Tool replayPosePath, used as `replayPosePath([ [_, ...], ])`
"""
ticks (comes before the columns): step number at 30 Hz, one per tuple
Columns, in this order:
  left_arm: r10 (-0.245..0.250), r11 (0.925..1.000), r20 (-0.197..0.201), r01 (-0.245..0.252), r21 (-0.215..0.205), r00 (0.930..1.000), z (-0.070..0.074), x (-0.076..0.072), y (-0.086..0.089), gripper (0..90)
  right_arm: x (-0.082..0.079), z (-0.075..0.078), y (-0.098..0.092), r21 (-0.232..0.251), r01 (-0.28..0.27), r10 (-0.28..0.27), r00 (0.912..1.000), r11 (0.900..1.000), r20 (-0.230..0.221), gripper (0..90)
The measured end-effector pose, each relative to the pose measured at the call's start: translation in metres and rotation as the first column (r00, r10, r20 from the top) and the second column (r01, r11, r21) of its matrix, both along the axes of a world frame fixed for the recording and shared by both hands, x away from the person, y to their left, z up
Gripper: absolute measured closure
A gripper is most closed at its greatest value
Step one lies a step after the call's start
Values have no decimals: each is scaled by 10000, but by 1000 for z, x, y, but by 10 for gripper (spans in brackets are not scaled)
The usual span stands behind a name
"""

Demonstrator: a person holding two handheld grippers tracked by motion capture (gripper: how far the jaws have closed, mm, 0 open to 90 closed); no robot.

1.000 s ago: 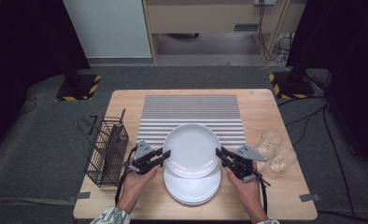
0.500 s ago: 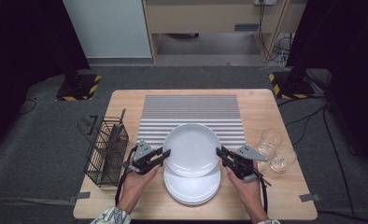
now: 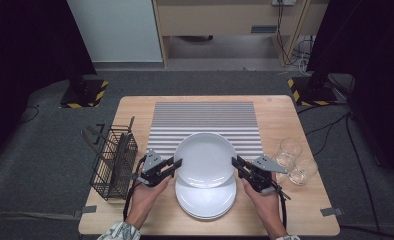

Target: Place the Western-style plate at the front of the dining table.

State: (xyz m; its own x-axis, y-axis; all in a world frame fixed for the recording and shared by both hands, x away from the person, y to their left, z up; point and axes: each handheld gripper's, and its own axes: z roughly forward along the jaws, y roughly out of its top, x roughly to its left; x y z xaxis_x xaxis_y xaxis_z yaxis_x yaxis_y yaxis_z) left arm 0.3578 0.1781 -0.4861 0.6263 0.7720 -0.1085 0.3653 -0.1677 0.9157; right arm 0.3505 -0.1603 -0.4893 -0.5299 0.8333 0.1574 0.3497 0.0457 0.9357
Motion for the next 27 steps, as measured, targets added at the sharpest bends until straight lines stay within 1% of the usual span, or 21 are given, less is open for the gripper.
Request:
replayPosePath([
  [3, 30, 9999, 133, -32, 111, 9999, 1, -1, -1, 719, -1, 1, 1, -98, 21, -20, 10000, 9999, 95, 795],
  [11, 83, 9999, 311, -79, -122, 9995, 6, -2, -1, 722, -1, 2, 1, -136, 22, -20, 9999, 9999, 127, 804],
  [15, 97, 9999, 306, -94, -72, 9995, 6, -2, -1, 726, -1, 2, 1, -139, -4, 6, 9999, 9999, 130, 804],
  [19, 139, 9998, 325, -134, -138, 9994, 6, -2, -1, 739, -1, 2, 1, -131, -6, 7, 10000, 9999, 97, 806],
  [27, 185, 9997, 396, -178, -181, 9990, 7, -2, -1, 747, -3, 5, 0, -100, 5, -3, 9996, 9999, 274, 819],
])
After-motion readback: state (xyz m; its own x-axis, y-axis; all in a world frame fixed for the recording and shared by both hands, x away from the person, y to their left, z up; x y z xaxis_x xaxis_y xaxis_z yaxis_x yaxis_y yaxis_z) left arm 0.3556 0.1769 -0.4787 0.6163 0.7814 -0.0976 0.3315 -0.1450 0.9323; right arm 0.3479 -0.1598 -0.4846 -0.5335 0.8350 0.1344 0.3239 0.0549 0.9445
